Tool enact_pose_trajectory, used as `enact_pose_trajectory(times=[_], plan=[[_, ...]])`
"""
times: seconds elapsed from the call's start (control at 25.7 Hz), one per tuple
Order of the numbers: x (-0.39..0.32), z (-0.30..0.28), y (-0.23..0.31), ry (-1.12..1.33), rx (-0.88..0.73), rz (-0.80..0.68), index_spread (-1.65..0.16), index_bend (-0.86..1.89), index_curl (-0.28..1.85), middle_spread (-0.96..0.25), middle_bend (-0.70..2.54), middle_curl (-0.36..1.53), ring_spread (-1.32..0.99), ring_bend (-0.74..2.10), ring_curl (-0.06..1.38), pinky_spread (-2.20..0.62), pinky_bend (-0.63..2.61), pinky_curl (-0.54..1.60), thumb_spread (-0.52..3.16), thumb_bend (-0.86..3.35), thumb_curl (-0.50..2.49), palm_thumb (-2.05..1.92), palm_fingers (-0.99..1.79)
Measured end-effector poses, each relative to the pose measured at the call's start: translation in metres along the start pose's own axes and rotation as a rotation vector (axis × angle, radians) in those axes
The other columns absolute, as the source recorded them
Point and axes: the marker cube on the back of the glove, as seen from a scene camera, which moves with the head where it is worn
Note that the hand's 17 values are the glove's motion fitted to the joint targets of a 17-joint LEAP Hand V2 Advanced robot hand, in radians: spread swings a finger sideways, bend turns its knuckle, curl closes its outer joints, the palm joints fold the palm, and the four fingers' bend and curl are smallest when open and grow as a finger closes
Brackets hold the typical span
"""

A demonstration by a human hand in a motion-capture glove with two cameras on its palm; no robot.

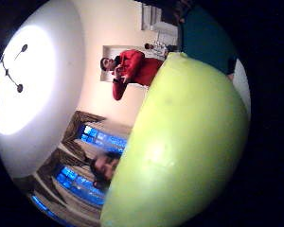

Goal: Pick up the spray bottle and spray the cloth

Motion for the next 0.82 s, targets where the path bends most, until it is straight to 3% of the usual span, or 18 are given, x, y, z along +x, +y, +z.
enact_pose_trajectory(times=[0.43, 0.82], plan=[[0.096, 0.120, -0.076, -0.027, 0.004, 0.009, -0.27, 0.33, 0.63, -0.21, 0.72, 0.58, -0.21, 0.81, 0.49, -0.30, 0.46, 0.42, 0.42, -0.03, 0.83, 0.94, 1.38], [0.154, 0.164, -0.096, -0.005, 0.100, -0.036, -0.27, 0.33, 0.63, -0.21, 0.72, 0.58, -0.20, 0.81, 0.49, -0.29, 0.46, 0.42, 0.41, -0.03, 0.83, 0.94, 1.38]])
